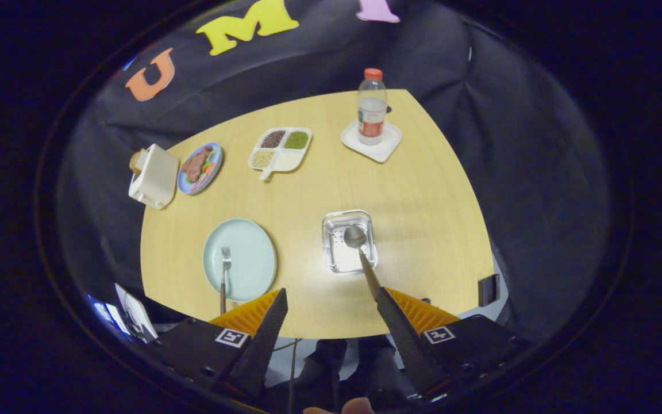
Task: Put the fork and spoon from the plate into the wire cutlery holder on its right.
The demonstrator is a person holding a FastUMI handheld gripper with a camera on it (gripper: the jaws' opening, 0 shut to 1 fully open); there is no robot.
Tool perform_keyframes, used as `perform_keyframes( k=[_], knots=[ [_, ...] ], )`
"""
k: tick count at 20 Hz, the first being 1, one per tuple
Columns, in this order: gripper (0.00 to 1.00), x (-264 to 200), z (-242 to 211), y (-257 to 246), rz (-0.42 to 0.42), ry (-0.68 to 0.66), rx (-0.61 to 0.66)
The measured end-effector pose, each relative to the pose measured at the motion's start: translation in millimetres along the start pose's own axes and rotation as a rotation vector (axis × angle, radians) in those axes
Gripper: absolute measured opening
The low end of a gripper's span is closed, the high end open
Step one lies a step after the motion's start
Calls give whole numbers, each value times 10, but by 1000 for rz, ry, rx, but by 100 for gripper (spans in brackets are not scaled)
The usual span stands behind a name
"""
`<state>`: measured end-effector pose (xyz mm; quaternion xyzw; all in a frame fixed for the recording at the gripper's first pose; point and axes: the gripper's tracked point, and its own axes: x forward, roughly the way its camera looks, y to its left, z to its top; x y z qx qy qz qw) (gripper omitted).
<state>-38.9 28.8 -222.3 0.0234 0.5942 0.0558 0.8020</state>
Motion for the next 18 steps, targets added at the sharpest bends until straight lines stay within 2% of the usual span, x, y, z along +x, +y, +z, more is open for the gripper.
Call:
perform_keyframes(
  k=[3, 8, 11, 18],
  knots=[
    [94, 32, -142, 533, 57, 30, -35],
    [94, 417, -615, 1318, 124, 145, -58],
    [94, 690, -891, 1657, 129, 200, -74],
    [94, 1314, -1414, 2079, 102, 337, -2]
  ],
)
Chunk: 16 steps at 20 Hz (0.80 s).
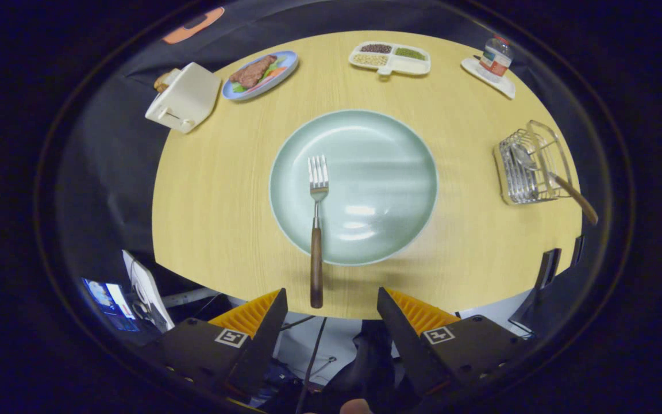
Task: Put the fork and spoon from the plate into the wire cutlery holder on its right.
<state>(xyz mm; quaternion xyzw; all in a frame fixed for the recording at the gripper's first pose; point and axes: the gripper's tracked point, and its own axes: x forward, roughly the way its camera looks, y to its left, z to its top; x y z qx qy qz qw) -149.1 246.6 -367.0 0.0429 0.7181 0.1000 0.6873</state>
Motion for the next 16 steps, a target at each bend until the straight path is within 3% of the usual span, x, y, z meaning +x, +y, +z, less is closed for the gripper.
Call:
perform_keyframes(
  k=[6, 14, 16],
  knots=[
    [94, 432, 6, -1, -52, 32, 41],
    [50, 502, -52, 74, -41, 69, 28],
    [25, 441, 13, 46, -66, 59, 32]
  ],
)
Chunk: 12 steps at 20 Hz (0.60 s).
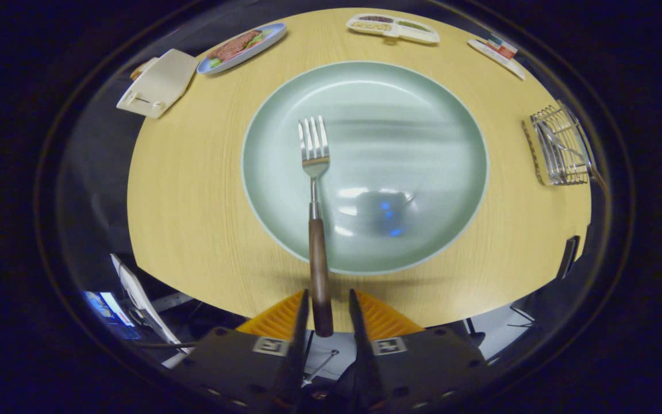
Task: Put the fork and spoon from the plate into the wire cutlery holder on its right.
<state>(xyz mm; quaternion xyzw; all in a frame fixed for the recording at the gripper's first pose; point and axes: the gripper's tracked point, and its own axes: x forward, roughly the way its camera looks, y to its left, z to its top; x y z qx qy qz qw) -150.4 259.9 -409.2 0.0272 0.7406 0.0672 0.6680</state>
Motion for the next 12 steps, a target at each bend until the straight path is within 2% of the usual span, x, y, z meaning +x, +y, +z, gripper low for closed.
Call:
perform_keyframes(
  k=[1, 2, 4, 9, 10, 12],
  knots=[
    [13, 65, -50, 22, 3, 5, 1],
    [14, 65, -63, 54, 18, 12, -4],
    [4, 51, -24, 12, 21, 9, 0],
    [4, -93, 0, -12, 45, -9, -22],
    [0, -148, 25, -14, 50, -13, -29],
    [0, -189, 1, -44, 64, -19, -33]
  ],
)
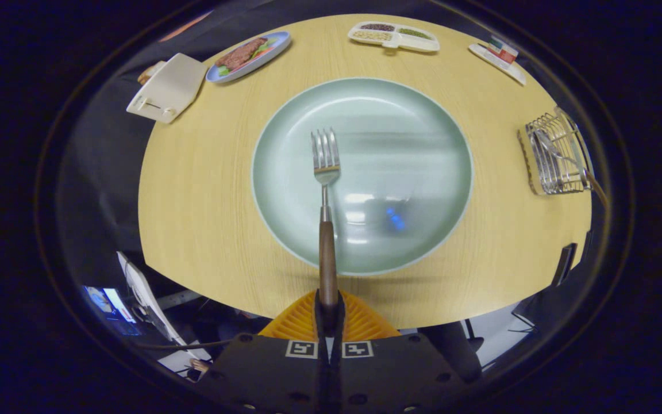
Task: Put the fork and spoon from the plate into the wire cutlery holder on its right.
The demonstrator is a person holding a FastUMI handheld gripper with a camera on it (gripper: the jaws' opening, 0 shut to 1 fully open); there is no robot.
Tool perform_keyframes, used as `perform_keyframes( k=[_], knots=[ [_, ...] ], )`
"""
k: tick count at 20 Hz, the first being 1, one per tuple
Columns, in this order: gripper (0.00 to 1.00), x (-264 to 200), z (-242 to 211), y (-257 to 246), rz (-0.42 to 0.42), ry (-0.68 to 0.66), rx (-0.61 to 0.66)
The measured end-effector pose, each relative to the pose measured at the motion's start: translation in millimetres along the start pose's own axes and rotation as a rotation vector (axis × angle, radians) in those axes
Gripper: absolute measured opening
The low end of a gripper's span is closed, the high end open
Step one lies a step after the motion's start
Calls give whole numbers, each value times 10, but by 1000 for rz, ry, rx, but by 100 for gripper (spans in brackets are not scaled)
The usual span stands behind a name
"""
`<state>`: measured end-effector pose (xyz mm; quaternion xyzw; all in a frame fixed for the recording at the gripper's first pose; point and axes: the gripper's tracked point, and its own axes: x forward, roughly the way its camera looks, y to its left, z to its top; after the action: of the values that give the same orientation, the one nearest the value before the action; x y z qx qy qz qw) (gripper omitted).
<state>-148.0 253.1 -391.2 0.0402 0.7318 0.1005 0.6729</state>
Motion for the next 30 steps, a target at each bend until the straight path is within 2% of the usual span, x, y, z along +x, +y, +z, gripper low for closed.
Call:
perform_keyframes(
  k=[8, 13, 19, 23, 30],
  knots=[
    [0, -516, -28, -91, 66, -12, 5],
    [0, -1057, 21, -281, 98, -17, 10],
    [0, -1818, 325, -850, 49, -107, -2],
    [0, -2174, 414, -1278, 36, -145, 33],
    [0, -2297, 304, -1975, -7, -90, 102]
  ],
)
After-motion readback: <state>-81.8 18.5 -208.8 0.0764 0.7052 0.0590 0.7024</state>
